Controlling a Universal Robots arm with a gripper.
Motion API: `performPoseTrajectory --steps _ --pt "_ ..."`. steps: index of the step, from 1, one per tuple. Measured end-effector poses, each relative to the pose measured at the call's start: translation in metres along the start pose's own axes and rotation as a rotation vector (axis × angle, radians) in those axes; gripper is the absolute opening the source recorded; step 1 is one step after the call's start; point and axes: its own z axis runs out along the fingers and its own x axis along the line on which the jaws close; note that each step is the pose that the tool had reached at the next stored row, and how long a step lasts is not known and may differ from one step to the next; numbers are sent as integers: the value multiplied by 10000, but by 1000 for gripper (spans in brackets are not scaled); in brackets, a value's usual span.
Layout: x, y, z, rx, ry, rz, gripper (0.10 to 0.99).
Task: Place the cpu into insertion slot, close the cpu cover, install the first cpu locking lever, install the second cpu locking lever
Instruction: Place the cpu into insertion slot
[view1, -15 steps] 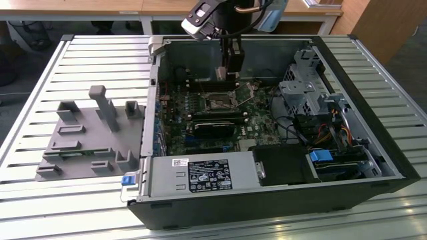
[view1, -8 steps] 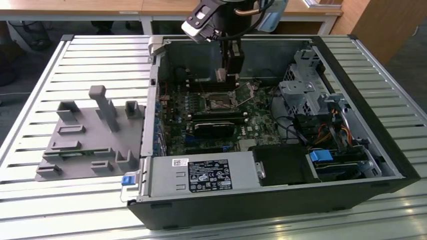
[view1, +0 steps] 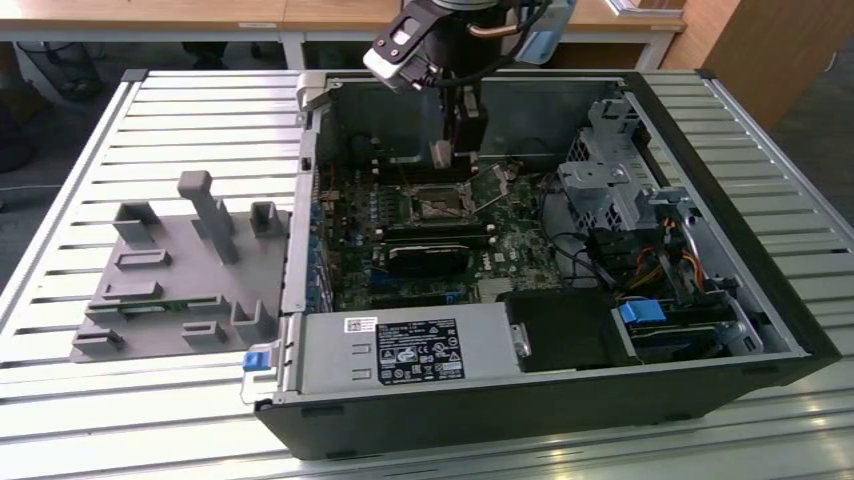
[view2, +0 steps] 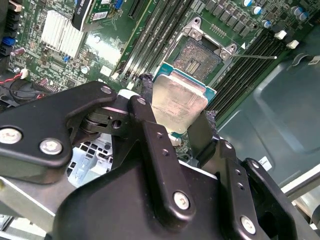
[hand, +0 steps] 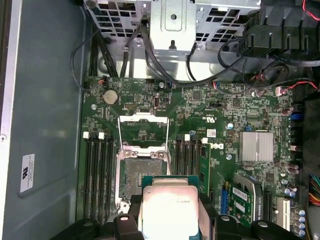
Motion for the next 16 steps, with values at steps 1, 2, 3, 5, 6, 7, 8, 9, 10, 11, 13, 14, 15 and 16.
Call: performPoseTrajectory --steps 1,2,3,5,6,7,8,9,10,11,13,14,15,16 --pt "0 0 8 0 -3 0 529" --pt "0 -1 16 0 -6 1 529" --pt "1 -1 25 0 -10 2 529" --pt "1 -2 41 1 -18 2 529" --pt "1 -3 50 1 -24 2 529" --pt "2 -4 60 1 -32 2 529" --pt "2 -4 69 1 -38 1 529" --pt "2 -4 78 1 -43 0 529" --pt "2 -5 87 2 -46 0 529" --pt "3 -6 95 2 -47 1 529" --pt "3 -7 112 2 -48 1 529" --pt "3 -7 120 2 -50 1 529" --pt "4 -7 129 2 -50 1 529" --pt "4 -8 137 2 -51 1 529"
